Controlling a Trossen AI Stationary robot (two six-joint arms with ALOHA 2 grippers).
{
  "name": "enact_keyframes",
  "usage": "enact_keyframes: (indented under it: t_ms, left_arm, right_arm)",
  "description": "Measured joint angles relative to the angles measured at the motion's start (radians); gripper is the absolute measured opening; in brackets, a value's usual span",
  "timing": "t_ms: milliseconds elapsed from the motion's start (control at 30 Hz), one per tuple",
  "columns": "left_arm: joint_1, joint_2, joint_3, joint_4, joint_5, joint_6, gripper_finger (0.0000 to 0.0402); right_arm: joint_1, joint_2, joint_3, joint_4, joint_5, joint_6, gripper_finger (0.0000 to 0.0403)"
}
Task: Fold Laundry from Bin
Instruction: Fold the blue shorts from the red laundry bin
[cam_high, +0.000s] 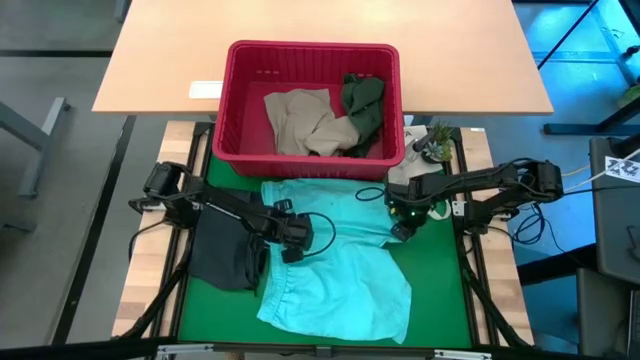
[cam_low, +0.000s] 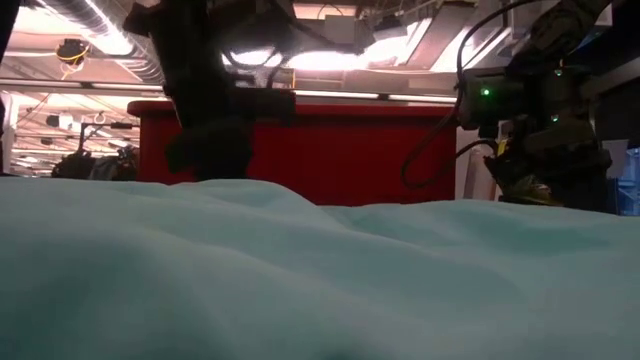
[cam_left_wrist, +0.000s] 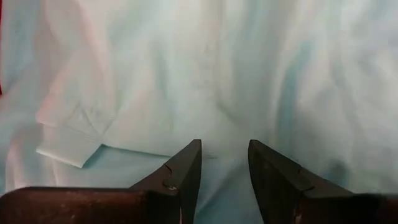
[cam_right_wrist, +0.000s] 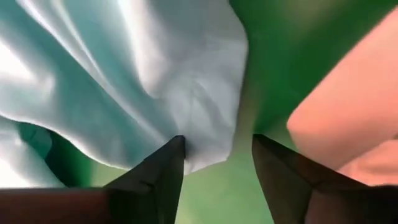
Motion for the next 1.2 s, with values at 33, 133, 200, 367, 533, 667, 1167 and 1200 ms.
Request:
enact_keyframes:
  t_ms: [33, 133, 200, 367, 533, 667, 1167, 1200]
  left_arm:
    - [-0.004, -0.013, 0.000, -0.001, 0.000, 0.010, 0.0127]
    - [-0.010, -0.065, 0.000, 0.002, 0.001, 0.018, 0.0127]
    - [-0.010, -0.100, 0.000, 0.012, 0.001, 0.017, 0.0127]
    - [-0.023, -0.162, 0.002, 0.035, 0.046, 0.017, 0.0127]
    - [-0.063, -0.166, 0.002, 0.047, 0.109, 0.014, 0.0127]
    - [-0.106, -0.166, 0.002, 0.053, 0.106, -0.022, 0.0127]
    - [-0.166, -0.045, 0.001, 0.081, -0.124, -0.215, 0.0127]
    - [-0.163, -0.031, 0.001, 0.083, -0.122, -0.231, 0.0127]
  right_arm:
    - [0.000, 0.000, 0.001, -0.008, -0.026, 0.003, 0.0193]
    - [0.000, 0.000, 0.026, -0.065, -0.070, 0.002, 0.0191]
    - [0.000, 0.000, 0.056, -0.104, -0.050, -0.003, 0.0189]
    - [0.001, 0.000, 0.169, -0.227, 0.055, -0.061, 0.0188]
    - [0.002, -0.001, 0.253, -0.220, 0.260, -0.083, 0.0188]
    - [0.002, -0.001, 0.244, -0.062, 0.390, -0.105, 0.0188]
    - [0.002, 0.000, 0.042, 0.361, 0.523, -0.100, 0.0188]
    - [0.001, 0.000, 0.037, 0.370, 0.530, -0.100, 0.0188]
